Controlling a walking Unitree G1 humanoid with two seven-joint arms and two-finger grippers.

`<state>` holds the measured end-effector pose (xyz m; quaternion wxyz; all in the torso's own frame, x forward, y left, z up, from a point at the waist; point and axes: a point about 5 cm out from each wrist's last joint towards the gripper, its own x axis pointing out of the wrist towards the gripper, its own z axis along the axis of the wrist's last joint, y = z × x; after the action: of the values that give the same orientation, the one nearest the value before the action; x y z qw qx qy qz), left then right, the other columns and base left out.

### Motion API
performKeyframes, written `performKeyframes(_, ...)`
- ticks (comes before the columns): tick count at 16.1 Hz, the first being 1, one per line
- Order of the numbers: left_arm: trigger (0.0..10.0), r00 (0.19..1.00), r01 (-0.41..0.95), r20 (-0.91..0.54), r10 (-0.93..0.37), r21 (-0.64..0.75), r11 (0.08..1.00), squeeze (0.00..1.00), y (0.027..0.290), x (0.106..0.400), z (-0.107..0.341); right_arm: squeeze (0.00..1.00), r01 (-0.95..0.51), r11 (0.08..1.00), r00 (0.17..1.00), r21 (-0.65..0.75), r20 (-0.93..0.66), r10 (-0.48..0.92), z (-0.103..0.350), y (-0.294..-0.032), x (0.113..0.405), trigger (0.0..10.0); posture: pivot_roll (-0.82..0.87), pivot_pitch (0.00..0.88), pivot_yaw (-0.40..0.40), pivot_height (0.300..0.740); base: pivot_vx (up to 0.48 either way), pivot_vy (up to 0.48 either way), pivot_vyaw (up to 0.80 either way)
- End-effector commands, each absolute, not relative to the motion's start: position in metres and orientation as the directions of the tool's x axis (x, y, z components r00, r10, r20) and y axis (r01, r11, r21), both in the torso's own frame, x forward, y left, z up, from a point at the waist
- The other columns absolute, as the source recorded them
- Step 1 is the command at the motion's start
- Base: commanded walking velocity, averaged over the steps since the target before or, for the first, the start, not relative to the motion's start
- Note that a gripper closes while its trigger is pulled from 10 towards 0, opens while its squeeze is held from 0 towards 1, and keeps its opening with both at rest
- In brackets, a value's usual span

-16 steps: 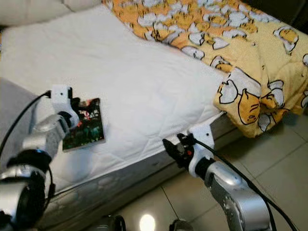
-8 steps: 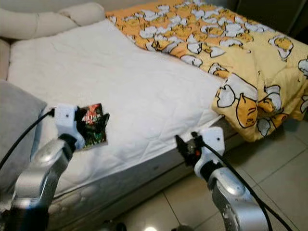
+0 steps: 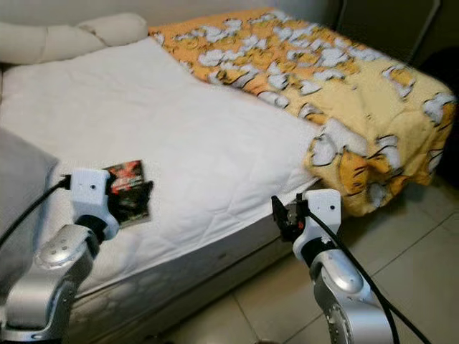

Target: Clean up the room

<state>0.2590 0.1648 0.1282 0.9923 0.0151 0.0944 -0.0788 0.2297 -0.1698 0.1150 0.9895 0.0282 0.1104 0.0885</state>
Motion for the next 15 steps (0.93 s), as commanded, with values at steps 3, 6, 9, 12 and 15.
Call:
performKeyframes(3,10.0,0.969,0.168,-0.186,-0.163,0.015,0.986,0.00,0.161,0.258,0.130,0.00,-0.155,0.986,0.967,0.054,-0.197,0.163,0.119,-0.174,0.232,10.0,-0.09,0.000,0.058,0.740,0.000,-0.454,0.00)
performKeyframes(6,10.0,0.969,0.168,-0.186,-0.163,0.015,0.986,0.00,0.161,0.258,0.130,0.00,-0.155,0.986,0.967,0.054,-0.197,0.163,0.119,-0.174,0.232,10.0,-0.09,0.000,0.058,0.740,0.000,-0.454,0.00)
performKeyframes(9,10.0,0.969,0.168,-0.186,-0.163,0.015,0.986,0.00,0.161,0.258,0.130,0.00,-0.155,0.986,0.967,0.054,-0.197,0.163,0.119,-0.174,0.232,10.0,-0.09,0.000,0.058,0.740,0.000,-0.454,0.00)
performKeyframes(12,10.0,0.969,0.168,-0.186,-0.163,0.015,0.986,0.00,0.161,0.258,0.130,0.00,-0.155,0.986,0.967,0.054,-0.197,0.163,0.119,-0.174,0.232,10.0,-0.09,0.000,0.058,0.740,0.000,-0.454,0.00)
performKeyframes(15,10.0,0.969,0.124,-0.219,-0.112,0.041,0.991,0.00,0.168,0.256,0.130,0.00,-0.149,0.988,0.967,0.028,-0.206,0.151,0.115,-0.177,0.244,10.0,-0.08,0.000,0.048,0.740,0.000,-0.311,0.00)
